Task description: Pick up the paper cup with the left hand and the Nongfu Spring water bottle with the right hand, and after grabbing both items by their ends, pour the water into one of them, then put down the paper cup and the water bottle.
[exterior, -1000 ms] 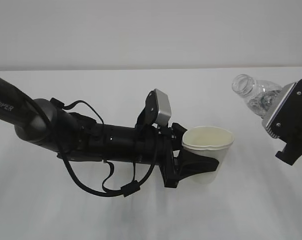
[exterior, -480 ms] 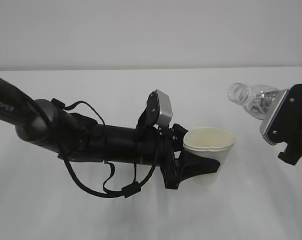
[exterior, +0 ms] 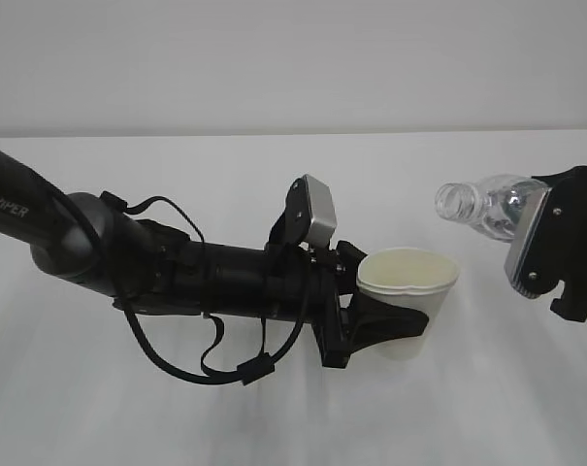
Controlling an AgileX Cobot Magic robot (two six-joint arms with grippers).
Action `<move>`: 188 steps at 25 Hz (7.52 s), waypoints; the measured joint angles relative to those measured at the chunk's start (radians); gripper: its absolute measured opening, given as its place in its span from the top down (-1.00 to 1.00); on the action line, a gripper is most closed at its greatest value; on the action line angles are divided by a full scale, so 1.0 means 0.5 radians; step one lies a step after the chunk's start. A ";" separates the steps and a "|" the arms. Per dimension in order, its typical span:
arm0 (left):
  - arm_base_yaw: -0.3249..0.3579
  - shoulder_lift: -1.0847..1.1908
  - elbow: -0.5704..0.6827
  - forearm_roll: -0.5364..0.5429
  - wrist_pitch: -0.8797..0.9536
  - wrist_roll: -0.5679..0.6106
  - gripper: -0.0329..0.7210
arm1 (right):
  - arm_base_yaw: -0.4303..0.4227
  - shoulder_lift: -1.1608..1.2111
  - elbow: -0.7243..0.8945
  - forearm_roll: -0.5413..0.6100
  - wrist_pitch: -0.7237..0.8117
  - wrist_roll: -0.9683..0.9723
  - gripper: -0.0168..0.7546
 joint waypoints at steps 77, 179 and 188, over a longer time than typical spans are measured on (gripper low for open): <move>-0.058 0.000 0.000 -0.100 0.033 0.000 -0.21 | 0.000 0.000 0.000 0.051 -0.110 -0.633 -0.09; -0.058 0.000 0.000 -0.104 0.037 0.000 -0.21 | 0.000 0.000 0.000 0.051 -0.163 -0.715 -0.09; -0.058 0.000 0.000 -0.104 0.037 0.000 -0.21 | 0.000 0.000 0.000 0.033 -0.166 -0.719 -0.09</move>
